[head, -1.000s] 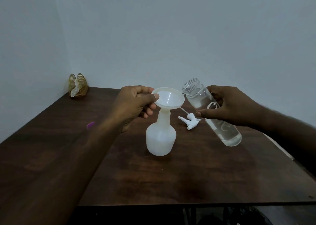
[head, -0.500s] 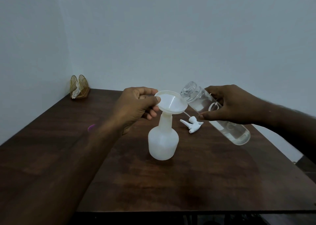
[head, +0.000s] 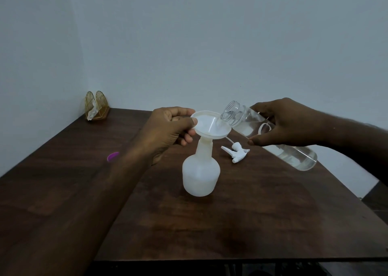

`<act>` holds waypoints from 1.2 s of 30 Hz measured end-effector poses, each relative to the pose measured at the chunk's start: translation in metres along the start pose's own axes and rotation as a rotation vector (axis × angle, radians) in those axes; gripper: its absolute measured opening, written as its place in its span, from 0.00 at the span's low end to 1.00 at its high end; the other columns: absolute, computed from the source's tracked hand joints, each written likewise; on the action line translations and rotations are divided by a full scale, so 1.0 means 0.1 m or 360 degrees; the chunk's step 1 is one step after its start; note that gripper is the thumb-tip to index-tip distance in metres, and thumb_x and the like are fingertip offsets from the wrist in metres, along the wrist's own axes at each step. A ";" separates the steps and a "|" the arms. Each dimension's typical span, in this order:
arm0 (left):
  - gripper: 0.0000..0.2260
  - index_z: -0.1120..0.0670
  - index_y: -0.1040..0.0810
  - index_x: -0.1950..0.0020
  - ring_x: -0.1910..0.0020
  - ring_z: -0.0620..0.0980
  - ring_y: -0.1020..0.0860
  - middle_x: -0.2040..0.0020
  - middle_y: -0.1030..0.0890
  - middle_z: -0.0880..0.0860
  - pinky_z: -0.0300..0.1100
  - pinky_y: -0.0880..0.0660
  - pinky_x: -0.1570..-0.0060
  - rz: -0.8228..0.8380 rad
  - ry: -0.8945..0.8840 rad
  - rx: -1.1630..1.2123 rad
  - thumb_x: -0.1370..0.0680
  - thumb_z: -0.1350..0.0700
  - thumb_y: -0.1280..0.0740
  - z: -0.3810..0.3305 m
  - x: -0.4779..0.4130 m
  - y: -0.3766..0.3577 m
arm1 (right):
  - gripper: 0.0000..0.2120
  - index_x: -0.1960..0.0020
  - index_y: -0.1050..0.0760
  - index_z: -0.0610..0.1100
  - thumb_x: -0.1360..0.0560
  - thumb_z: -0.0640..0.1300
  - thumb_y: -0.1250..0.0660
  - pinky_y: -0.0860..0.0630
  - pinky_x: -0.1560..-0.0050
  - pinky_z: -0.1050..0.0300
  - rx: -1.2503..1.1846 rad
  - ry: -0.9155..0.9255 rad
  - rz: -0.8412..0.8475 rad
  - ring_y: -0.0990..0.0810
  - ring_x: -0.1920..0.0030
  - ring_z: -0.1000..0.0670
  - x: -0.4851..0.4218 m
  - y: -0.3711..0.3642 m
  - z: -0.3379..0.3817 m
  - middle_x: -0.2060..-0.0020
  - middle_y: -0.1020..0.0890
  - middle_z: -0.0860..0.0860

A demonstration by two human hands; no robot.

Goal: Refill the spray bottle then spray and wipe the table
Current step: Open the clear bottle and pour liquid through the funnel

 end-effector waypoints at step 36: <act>0.08 0.57 0.20 0.44 0.76 0.47 0.23 0.70 0.18 0.55 0.36 0.28 0.77 0.0043 0.0003 0.0040 0.23 0.61 0.31 0.07 -0.04 0.00 | 0.18 0.49 0.22 0.55 0.36 0.57 0.24 0.23 0.60 0.59 0.0143 -0.0036 0.0097 0.20 0.62 0.61 -0.04 0.03 0.02 0.63 0.17 0.59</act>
Point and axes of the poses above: each hand's wrist, its own x-axis away from the middle knuckle, its own y-axis out of the back of the hand, z = x × y, the point moved 7 cm from there along -x, towards the middle knuckle
